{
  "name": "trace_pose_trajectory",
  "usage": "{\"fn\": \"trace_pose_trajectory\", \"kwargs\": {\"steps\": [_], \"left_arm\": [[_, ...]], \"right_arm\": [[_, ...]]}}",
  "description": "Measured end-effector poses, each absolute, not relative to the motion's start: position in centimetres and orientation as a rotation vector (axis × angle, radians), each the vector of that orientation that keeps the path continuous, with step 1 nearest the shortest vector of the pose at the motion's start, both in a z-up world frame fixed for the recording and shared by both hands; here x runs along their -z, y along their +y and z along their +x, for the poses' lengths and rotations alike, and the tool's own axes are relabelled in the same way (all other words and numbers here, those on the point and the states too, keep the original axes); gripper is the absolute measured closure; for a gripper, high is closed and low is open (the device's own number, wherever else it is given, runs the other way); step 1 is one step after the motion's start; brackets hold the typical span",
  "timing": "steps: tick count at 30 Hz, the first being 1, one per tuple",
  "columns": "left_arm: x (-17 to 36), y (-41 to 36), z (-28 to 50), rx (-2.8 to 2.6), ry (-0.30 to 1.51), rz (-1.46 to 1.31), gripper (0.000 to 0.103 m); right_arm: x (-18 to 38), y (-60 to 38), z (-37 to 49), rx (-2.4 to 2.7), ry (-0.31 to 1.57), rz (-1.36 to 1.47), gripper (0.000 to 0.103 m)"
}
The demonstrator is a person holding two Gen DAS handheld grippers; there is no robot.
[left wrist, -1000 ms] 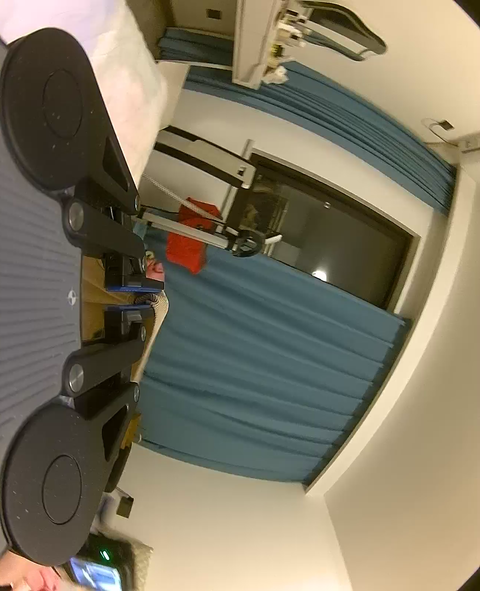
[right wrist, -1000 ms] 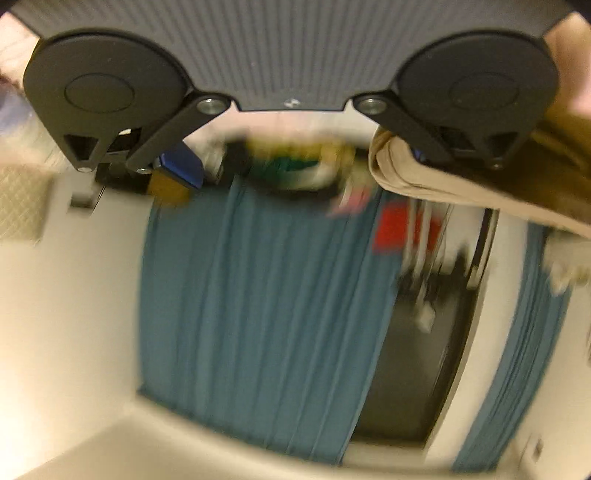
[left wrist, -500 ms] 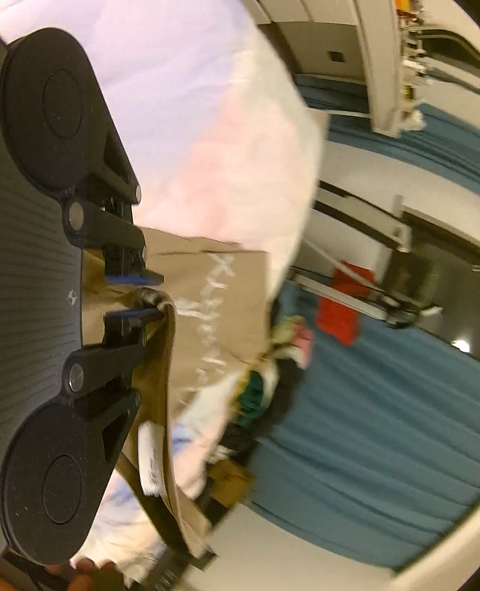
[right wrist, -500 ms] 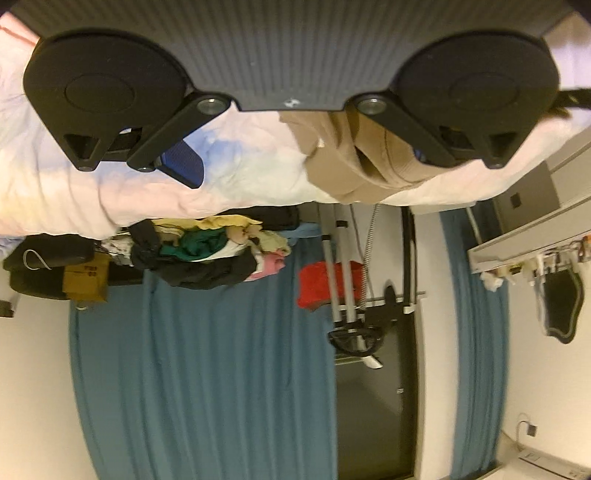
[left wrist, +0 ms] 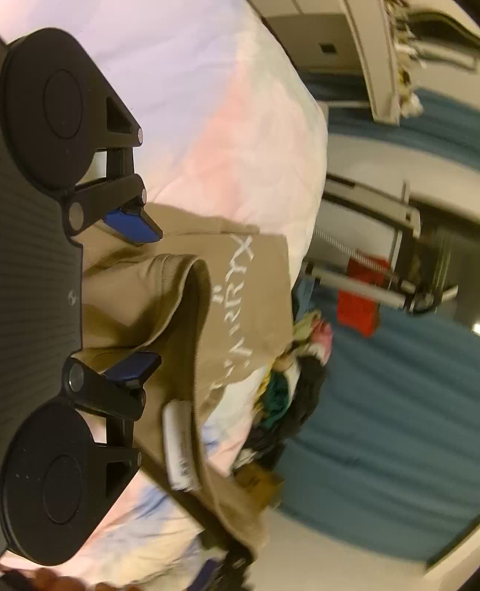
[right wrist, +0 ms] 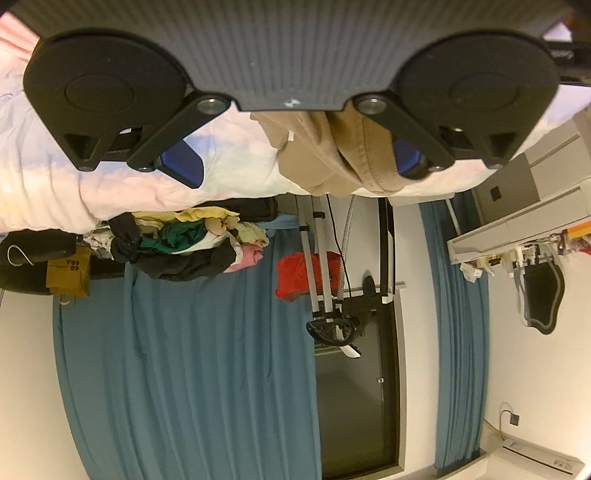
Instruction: Fold clothes
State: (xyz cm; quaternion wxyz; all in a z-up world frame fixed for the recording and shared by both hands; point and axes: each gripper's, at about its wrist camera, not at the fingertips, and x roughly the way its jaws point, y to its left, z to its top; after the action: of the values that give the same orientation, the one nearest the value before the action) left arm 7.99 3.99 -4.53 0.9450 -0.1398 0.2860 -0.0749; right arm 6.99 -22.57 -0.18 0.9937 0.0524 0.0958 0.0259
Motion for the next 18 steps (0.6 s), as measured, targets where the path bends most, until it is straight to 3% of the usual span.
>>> {"fn": "trace_pose_trajectory", "kwargs": {"steps": [10,18], "left_arm": [[4.3,6.3,8.3,0.127,0.57,-0.419,0.03],[6.1,4.8,9.7,0.152,0.659,-0.331,0.03]], "right_arm": [[-0.2,-22.2,6.0,-0.054,0.155,0.067,0.0],[1.7,-23.7,7.0,-0.019,0.383,0.097,0.0]]}}
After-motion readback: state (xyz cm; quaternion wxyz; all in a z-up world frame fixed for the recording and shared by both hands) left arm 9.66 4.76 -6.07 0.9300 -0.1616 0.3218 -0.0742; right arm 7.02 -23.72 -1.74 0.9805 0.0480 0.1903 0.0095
